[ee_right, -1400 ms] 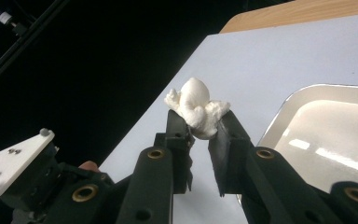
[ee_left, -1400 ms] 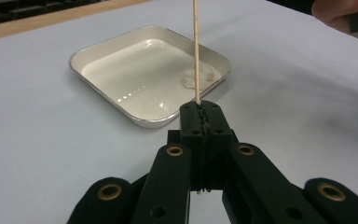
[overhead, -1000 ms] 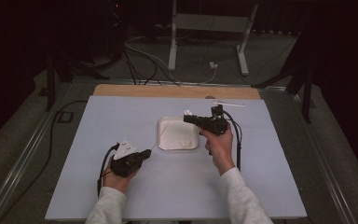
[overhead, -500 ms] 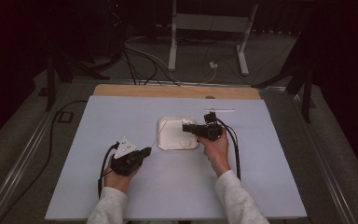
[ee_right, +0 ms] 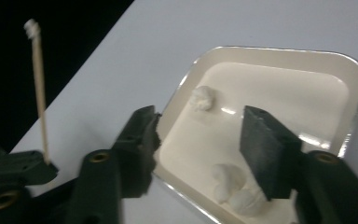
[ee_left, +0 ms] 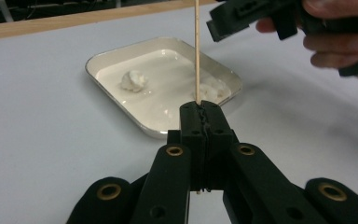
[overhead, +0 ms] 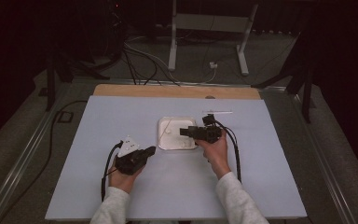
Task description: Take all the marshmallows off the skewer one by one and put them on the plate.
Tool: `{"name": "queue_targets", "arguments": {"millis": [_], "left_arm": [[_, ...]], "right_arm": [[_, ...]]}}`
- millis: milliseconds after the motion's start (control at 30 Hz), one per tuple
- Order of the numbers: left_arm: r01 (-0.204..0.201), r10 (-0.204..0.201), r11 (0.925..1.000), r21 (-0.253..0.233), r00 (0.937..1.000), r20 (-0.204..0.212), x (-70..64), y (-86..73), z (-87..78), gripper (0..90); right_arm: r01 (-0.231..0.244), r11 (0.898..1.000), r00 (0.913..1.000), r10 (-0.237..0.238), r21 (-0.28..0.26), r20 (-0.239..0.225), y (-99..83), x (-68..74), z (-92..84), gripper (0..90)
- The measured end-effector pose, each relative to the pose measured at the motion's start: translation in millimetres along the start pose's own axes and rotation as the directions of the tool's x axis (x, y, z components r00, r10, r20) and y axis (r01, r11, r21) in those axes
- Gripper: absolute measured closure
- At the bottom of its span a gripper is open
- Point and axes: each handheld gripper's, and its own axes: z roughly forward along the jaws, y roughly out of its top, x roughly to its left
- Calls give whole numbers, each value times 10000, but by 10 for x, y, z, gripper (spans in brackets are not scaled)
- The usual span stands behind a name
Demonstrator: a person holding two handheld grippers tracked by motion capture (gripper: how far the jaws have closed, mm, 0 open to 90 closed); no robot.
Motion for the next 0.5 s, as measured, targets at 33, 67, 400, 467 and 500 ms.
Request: {"name": "queue_targets", "arguments": {"millis": [33,67,400,467,500], "left_arm": [[35,-35,10000,-36,10000,-25,-1,12,4,900],[76,-77,10000,-59,10000,-42,-3,25,8,900],[674,-676,9972,-331,9977,-39,-6,162,96,900],[783,-784,9964,-338,9969,-29,-4,196,132,900],[843,-845,9959,-325,9964,-42,-3,214,152,900]], "right_arm": [[76,10000,9999,-77,-56,-94,-7,13,-8,393],[147,9998,9998,-148,-110,-101,-13,27,-17,357],[1172,9894,9930,-1179,-861,-37,-97,189,-197,141],[1359,9859,9904,-1376,-972,-107,-133,202,-237,85],[1426,9852,9896,-1438,-951,-58,-149,202,-250,69]]}}
